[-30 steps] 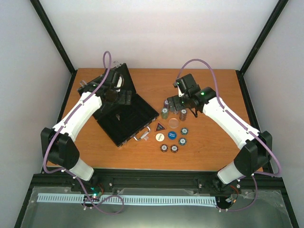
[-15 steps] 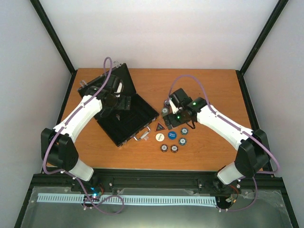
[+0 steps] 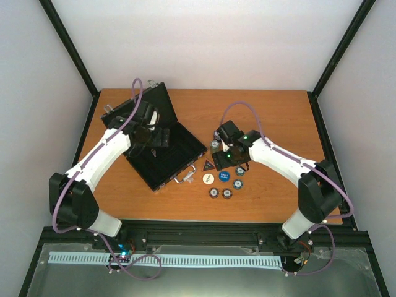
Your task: Pack up texas hold em set
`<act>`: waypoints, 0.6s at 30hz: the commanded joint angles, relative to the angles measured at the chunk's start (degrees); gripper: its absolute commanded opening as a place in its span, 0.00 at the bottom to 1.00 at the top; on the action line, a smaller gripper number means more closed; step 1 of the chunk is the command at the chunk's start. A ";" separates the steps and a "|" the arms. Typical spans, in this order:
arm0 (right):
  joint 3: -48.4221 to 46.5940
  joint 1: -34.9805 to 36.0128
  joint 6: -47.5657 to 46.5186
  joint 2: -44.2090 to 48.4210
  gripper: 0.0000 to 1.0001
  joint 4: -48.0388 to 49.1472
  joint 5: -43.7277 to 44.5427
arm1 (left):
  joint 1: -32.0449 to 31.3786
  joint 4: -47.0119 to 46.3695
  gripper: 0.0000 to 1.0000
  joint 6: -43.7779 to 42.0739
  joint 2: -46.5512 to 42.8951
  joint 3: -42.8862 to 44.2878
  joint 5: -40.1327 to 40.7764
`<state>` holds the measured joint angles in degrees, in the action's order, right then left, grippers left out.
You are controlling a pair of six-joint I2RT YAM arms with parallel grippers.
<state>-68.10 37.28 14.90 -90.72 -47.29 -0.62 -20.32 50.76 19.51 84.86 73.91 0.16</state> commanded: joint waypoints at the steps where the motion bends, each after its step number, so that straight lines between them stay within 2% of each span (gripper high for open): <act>1: -0.74 0.30 3.06 -1.78 0.85 2.87 1.12 | -0.16 -0.61 1.00 0.01 -1.98 -0.73 -0.69; 8: -0.20 0.38 0.66 -3.78 0.80 2.65 -3.11 | -0.16 -0.49 1.00 -0.36 -1.63 -0.70 -0.65; 18: 3.57 0.34 -0.04 -5.88 0.77 3.20 -7.07 | -0.16 -0.58 1.00 -0.36 -1.32 -1.79 -0.79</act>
<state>-65.65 37.28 15.44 -95.46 -44.93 -5.69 -20.32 50.61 19.49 83.99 72.20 -0.25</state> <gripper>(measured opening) 0.771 0.997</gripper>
